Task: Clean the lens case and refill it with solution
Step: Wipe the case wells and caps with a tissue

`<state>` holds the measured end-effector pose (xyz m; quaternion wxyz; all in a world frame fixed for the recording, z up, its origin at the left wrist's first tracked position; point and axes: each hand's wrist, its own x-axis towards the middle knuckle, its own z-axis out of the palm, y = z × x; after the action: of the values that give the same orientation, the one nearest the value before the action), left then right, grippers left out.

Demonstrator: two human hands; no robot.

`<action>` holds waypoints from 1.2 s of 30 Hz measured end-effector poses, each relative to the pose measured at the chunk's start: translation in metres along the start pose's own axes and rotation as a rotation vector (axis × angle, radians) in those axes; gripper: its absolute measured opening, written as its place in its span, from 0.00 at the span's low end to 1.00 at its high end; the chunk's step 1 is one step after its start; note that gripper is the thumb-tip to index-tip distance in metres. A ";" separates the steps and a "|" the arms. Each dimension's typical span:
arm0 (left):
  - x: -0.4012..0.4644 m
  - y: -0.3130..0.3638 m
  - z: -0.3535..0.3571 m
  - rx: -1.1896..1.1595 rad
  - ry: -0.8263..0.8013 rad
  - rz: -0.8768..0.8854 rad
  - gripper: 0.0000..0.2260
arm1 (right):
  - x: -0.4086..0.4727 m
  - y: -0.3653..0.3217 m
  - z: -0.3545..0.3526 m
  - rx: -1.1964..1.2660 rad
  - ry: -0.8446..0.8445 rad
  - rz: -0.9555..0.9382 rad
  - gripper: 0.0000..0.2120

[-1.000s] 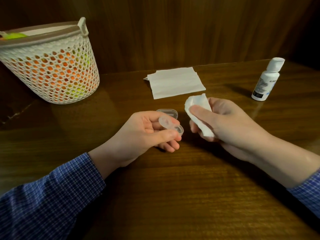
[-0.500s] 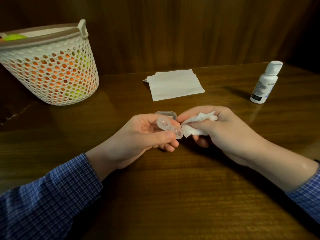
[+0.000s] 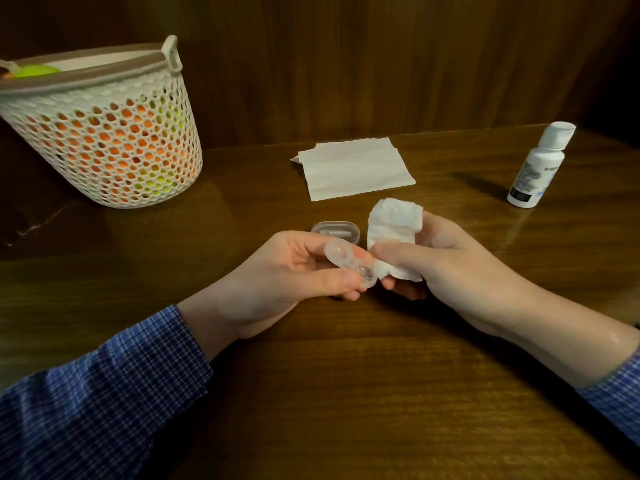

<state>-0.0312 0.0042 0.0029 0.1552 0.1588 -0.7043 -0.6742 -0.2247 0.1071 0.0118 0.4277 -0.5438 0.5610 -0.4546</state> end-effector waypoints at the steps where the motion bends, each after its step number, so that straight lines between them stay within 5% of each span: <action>1: 0.000 0.001 0.000 -0.008 -0.002 -0.001 0.10 | 0.000 0.000 -0.001 0.032 0.005 0.033 0.04; 10: -0.001 -0.002 -0.002 -0.036 -0.006 -0.072 0.10 | 0.002 0.001 -0.002 0.020 -0.024 0.067 0.15; 15: 0.000 -0.004 -0.004 -0.051 0.056 -0.066 0.10 | 0.001 0.000 -0.003 0.211 -0.050 -0.062 0.08; 22: 0.001 -0.005 -0.003 -0.174 0.013 -0.032 0.11 | 0.001 -0.004 -0.008 0.435 -0.062 0.054 0.12; 25: 0.001 -0.005 -0.003 -0.139 0.066 0.003 0.10 | 0.001 -0.003 -0.010 0.228 0.107 0.029 0.14; 27: 0.001 -0.006 -0.003 -0.062 0.119 0.033 0.09 | 0.002 -0.002 -0.010 0.015 0.155 0.003 0.04; 29: 0.001 -0.007 -0.003 -0.001 0.157 0.053 0.08 | 0.001 0.003 -0.009 -0.113 0.184 0.008 0.15; 36: 0.002 -0.008 -0.002 0.042 0.157 0.086 0.08 | -0.006 0.002 -0.005 -0.428 0.177 -0.451 0.08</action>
<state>-0.0317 0.0017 -0.0051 0.2352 0.1840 -0.7103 -0.6375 -0.2297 0.1134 0.0110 0.1416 -0.6905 0.5443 -0.4549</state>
